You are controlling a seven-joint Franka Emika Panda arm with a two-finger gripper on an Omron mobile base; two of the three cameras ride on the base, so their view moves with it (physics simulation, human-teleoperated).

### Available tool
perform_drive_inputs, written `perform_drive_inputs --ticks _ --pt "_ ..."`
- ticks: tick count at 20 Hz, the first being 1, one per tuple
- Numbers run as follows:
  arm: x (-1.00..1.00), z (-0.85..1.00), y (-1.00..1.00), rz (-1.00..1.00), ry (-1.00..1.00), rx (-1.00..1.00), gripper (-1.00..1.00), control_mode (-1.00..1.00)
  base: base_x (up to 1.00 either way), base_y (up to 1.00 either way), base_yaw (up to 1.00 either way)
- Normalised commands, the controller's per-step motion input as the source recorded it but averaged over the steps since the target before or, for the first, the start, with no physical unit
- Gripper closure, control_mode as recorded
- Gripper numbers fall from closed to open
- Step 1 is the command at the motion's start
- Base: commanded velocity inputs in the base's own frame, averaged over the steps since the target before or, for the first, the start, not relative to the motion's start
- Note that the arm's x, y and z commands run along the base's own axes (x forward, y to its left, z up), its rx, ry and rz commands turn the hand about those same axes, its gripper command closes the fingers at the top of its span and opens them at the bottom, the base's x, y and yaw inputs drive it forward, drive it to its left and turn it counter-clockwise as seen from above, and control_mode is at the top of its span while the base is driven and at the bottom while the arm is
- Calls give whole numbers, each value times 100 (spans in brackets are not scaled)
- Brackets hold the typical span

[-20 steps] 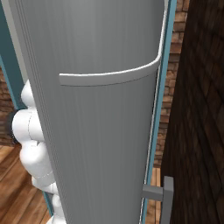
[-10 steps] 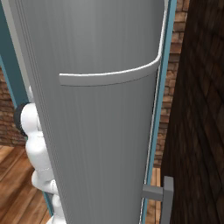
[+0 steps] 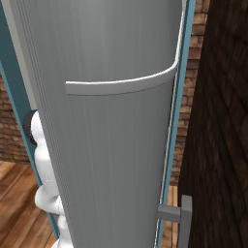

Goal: Pick the cheese from the fridge and the cheese grater from the cabinet and place them next to the salad bowl.

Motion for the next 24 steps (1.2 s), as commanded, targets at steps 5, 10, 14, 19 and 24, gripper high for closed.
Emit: perform_drive_inputs --ticks 5,10,14,19,24 --pt "24 -7 -1 0 0 5 -100 -100 0 0 0" --pt "25 -6 -5 0 0 4 -100 -100 0 0 0" --pt "28 -3 -8 0 -2 0 -100 -100 0 0 0" --pt "27 -6 -6 0 -1 0 -100 -100 0 0 0" --pt "24 -13 -1 0 0 1 -100 -100 0 0 0"
